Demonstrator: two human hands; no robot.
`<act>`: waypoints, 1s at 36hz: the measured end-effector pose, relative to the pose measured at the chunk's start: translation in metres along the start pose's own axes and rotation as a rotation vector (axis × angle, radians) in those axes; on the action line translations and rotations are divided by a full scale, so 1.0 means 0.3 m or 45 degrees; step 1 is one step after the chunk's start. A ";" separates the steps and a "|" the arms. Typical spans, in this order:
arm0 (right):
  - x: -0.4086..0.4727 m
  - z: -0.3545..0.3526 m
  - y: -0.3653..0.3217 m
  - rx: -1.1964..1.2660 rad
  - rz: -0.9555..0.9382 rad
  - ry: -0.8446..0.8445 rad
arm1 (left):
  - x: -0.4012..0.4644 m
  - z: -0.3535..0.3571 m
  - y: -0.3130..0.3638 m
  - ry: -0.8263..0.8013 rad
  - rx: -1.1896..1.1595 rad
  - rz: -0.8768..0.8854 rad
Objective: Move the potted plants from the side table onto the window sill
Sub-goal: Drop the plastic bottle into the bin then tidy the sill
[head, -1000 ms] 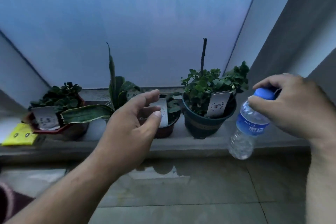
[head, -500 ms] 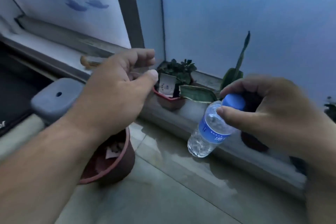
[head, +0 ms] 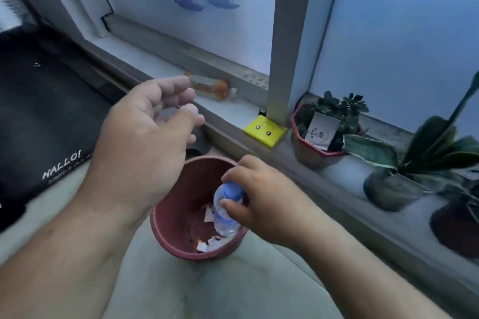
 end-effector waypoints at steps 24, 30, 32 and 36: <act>0.340 0.286 0.177 -0.672 0.573 -0.179 | 0.505 -0.052 -0.239 -0.055 -0.533 -0.300; 0.490 0.142 0.339 -0.697 0.802 0.124 | 0.524 -0.030 -0.302 -0.092 -0.437 -0.362; 0.523 0.125 0.406 -0.729 0.850 0.131 | 0.520 -0.004 -0.310 -0.146 -0.353 -0.329; 0.525 0.145 0.517 -0.795 0.919 0.069 | 0.488 0.023 -0.336 -0.243 -0.190 -0.243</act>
Point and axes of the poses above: each hand's wrist, its own x-axis towards the middle knuckle, its own z-axis out of the palm, y = z × x, the point moved 6 cm from there along x, towards the middle knuckle, and after that the axes turned 10 degrees about y, right-handed, at the moved point
